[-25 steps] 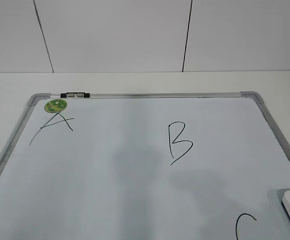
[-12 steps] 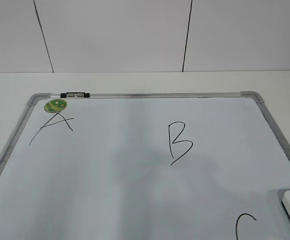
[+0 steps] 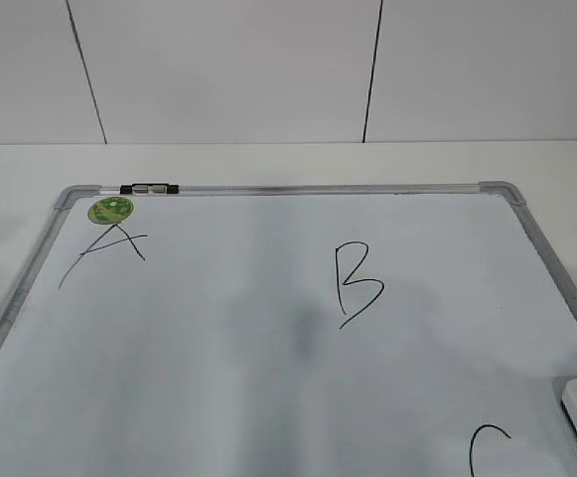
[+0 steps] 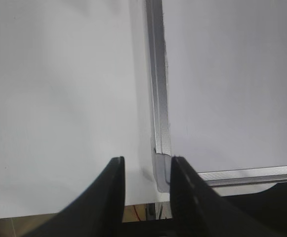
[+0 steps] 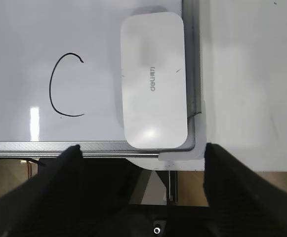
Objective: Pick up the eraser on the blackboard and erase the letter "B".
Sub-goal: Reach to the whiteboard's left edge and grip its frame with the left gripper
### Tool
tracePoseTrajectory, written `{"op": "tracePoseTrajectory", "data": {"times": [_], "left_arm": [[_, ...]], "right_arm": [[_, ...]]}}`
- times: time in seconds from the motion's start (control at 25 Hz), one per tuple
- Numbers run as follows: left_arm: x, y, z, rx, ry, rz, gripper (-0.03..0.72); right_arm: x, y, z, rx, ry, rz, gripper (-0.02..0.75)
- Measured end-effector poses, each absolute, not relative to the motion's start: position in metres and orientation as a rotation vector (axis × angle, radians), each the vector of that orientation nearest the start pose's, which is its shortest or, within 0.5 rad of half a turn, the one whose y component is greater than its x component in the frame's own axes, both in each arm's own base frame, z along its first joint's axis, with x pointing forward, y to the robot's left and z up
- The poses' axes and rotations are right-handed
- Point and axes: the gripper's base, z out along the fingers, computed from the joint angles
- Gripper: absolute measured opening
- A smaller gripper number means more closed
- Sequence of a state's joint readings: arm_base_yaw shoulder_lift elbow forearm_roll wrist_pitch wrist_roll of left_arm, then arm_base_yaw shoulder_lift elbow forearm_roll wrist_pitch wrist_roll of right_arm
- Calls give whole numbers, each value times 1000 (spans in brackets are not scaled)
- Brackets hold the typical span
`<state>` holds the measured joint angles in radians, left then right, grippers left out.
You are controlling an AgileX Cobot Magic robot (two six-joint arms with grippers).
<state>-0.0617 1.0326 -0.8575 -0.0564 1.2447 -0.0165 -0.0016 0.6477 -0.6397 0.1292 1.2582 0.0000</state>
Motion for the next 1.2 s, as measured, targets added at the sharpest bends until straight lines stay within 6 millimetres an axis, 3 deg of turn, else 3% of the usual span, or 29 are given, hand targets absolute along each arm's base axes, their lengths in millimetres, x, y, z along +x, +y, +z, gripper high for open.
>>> {"op": "tracePoseTrajectory", "data": {"times": [0.36, 0.56, 0.84, 1.2], "left_arm": [[230, -19, 276, 41, 3010, -92, 237], [256, -21, 261, 38, 3053, -89, 237], [279, -22, 246, 42, 3078, -89, 237], [291, -25, 227, 58, 3100, -120, 237]], "right_arm": [[91, 10, 277, 28, 2802, 173, 584], [91, 10, 277, 28, 2802, 173, 585], [91, 10, 277, 29, 2801, 173, 584], [93, 10, 276, 30, 2812, 173, 585]]}}
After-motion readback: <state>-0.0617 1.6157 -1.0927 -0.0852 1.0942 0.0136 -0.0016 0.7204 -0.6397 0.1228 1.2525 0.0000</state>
